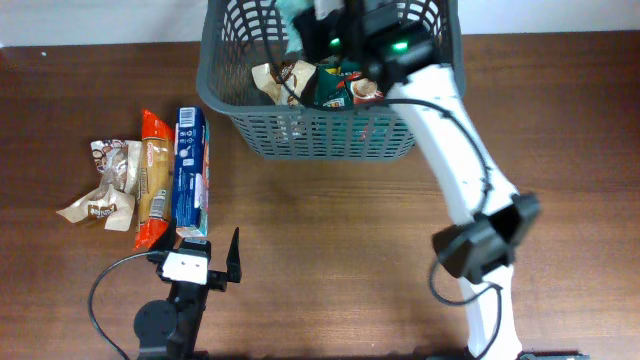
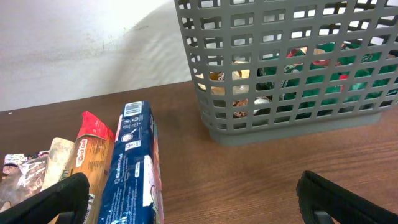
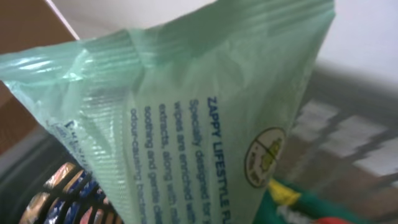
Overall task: Pack container
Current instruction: 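Lift the wipes pack over the basket and lower it inside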
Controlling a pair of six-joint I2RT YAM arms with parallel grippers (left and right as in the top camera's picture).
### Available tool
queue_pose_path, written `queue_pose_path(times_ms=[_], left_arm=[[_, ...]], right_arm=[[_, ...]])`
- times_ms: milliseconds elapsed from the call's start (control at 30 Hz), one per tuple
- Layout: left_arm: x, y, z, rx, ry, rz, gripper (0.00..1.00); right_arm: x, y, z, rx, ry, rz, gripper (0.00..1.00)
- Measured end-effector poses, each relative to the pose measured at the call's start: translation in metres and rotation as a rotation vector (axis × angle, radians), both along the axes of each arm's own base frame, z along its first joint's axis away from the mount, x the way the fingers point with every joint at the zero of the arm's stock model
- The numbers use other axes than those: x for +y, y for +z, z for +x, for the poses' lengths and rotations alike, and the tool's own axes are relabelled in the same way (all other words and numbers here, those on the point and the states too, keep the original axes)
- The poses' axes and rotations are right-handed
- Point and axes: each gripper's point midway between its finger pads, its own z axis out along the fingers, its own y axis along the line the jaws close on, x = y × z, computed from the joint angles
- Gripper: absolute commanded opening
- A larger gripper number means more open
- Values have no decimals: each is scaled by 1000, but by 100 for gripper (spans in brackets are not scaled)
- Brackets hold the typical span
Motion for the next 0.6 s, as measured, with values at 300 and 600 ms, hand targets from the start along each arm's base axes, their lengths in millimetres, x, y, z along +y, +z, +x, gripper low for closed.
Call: queue_pose_path(times_ms=[300,600], left_arm=[[0,0,0,0,0,0,99],[0,0,0,0,0,0,99]], right_arm=[[32,-48,-10,232,-213,132,4],[62,-52,-32,280,-249,167,3]])
